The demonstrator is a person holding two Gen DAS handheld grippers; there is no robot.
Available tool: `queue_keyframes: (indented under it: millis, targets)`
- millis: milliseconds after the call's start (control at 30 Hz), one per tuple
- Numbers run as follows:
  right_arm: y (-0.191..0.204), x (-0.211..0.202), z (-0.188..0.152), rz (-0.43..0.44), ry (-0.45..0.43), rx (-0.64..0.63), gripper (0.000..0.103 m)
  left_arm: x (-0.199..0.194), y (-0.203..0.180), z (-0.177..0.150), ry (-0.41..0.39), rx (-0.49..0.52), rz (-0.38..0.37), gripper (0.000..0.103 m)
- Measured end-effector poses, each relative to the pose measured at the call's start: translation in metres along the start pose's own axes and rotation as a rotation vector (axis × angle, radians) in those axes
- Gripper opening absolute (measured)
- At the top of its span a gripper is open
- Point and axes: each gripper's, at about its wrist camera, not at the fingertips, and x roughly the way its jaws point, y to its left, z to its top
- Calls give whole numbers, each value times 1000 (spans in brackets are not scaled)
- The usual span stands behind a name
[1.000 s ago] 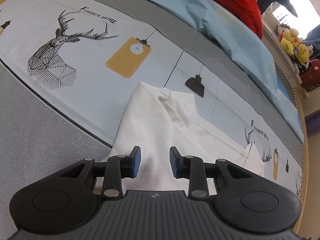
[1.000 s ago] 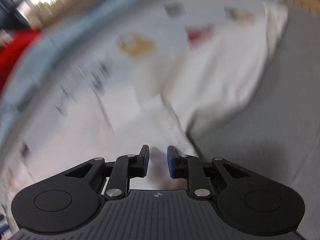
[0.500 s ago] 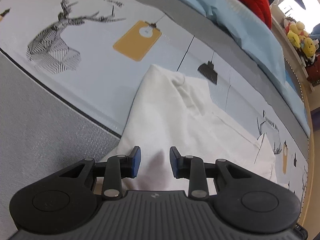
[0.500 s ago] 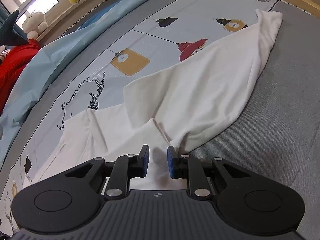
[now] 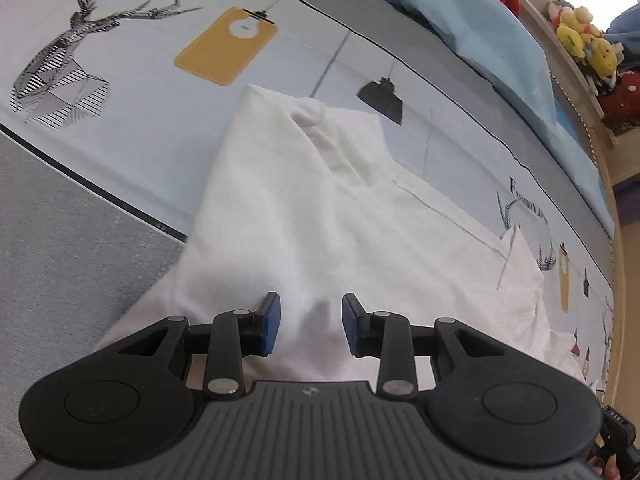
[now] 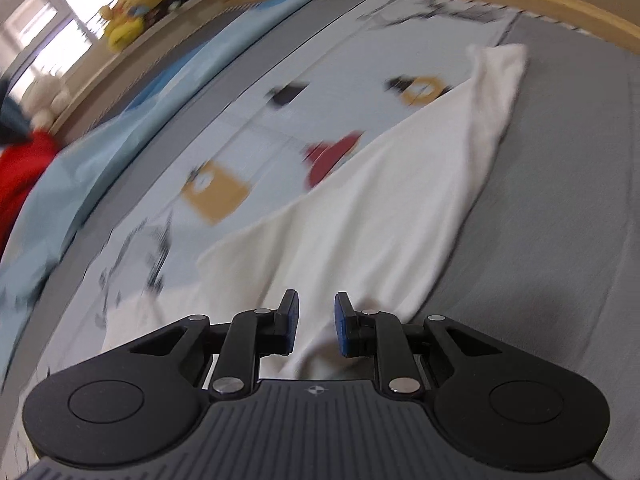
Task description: Fold small clothes
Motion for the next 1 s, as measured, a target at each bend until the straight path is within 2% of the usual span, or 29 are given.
queue_keyframes:
  millis: [167,267,367,467,567,667,700,733,833,933,1000]
  targets:
    - [-47,-2,50,-75,-128,97,21,0,-3,-1,7,4,-8,37]
    - [-78,6,82,-79,-169,141,22,0,-2,0,10,12,-9,37]
    - [-96,25,107,-79,-174,119,26,-1,-2,0,11,19,-8,37]
    - [-104,47,121,-66,-153,90,39,-3,-2,0,10,23,-5,37]
    - [-105,71,128,-106,-109,57,40,-4,-1,1,8,24,-2,37]
    - [-102,78,125,-189,-120,26,31,-9,2,3,1,20,-5,37]
    - [-101,77,126,-218,-136,18,23,-11,3,4,-2,17,-7,37]
    - [-99,75,125,-240,-149,18,9,-12,4,4,-3,15,-9,37]
    - [-92,57,126,-277,-233,35,0,-19,8,6,-11,4,-21,37]
    - [-64,24,124,-207,-358,-10,0,-28,13,8,-21,-6,-35,37]
    - [-28,-6,113,-83,-440,-94,0,-34,17,10,-27,-19,-45,37]
